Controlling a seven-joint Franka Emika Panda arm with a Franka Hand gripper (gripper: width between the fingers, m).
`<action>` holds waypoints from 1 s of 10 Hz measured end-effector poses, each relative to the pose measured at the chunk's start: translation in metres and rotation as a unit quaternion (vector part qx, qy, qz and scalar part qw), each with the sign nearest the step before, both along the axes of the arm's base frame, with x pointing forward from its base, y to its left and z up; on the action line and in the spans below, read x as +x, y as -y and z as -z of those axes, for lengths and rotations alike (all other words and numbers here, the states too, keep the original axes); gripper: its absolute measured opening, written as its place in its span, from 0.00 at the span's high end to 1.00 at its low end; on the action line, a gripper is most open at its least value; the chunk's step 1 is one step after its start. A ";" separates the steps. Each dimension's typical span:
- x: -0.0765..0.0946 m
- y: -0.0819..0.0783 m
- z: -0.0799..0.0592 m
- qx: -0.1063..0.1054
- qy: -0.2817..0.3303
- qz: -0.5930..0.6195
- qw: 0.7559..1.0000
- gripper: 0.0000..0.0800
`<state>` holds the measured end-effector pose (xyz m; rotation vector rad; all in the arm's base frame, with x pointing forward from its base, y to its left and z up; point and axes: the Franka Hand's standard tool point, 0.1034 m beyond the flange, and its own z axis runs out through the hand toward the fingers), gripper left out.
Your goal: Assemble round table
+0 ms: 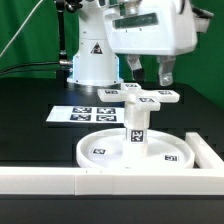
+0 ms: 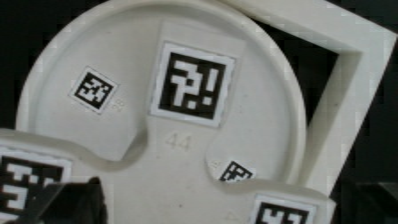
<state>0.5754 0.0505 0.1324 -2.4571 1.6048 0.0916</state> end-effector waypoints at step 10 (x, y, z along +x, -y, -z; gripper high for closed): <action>0.000 0.001 0.002 -0.065 0.057 -0.505 0.859 0.19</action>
Offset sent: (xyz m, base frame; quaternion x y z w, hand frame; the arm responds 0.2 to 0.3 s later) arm 0.0000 0.0000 0.0000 0.0000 0.0000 -0.1296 0.9916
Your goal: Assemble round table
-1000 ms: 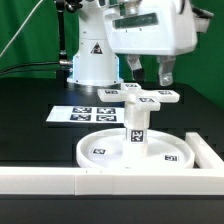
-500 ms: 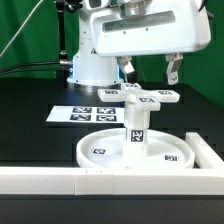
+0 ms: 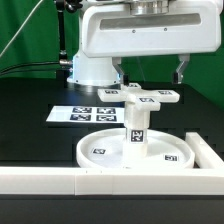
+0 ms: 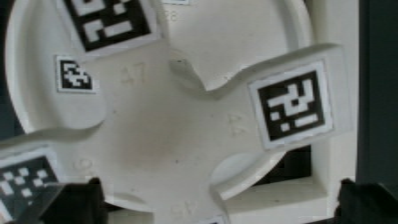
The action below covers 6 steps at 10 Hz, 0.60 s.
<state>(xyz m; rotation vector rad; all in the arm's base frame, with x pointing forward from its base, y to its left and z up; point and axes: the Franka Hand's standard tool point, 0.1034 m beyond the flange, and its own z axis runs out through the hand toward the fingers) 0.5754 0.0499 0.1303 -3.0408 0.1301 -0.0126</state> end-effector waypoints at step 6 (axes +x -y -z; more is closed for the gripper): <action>-0.002 0.005 0.006 -0.023 0.028 -0.269 0.962 0.19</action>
Offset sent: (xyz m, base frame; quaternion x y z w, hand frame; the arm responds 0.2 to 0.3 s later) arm -0.0005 -0.0092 0.0005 -0.0383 0.0174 -0.2770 0.9600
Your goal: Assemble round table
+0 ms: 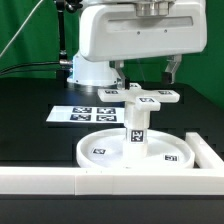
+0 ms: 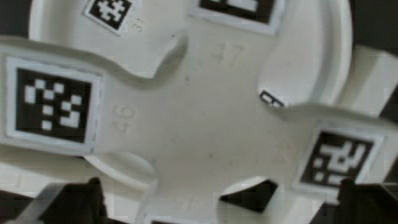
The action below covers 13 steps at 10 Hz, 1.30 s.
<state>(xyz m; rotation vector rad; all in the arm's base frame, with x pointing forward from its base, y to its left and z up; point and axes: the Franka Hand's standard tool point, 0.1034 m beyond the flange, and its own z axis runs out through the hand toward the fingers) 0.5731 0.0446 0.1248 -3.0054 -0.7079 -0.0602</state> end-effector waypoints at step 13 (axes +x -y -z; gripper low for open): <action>-0.008 0.013 0.021 -0.017 0.009 -0.182 0.983 0.19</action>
Offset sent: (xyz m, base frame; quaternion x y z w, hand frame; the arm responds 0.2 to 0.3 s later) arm 0.0000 0.0000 0.0000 0.0000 0.0000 -0.1938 0.9810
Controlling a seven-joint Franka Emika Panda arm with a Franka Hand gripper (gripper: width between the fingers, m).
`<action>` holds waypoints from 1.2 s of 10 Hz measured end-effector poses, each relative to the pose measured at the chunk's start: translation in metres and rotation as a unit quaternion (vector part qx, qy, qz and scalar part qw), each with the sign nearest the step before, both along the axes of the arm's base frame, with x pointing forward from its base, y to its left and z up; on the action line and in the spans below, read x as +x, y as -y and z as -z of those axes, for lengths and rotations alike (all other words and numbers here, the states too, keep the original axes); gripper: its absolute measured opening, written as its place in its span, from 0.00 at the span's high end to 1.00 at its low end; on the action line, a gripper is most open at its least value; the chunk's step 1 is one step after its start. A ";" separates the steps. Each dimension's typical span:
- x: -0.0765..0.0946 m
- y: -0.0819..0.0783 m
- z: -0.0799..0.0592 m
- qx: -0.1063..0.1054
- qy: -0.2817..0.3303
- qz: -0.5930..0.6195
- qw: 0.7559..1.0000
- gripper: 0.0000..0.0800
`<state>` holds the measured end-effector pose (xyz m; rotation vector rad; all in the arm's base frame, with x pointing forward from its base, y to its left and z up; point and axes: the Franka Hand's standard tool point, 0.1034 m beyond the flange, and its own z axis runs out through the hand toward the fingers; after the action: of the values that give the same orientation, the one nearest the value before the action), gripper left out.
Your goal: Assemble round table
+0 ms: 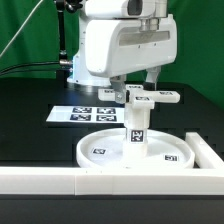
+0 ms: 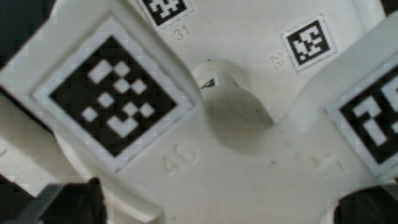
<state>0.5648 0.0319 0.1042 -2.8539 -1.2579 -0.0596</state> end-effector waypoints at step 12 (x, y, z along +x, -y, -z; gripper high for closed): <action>-0.002 0.002 0.002 0.008 -0.011 0.206 0.978 0.45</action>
Offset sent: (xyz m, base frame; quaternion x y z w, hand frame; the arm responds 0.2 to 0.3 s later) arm 0.0025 0.0002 -0.0003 0.0008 0.0057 0.0001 1.0000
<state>0.5632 0.0295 0.1024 -3.0378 -0.6385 -0.0444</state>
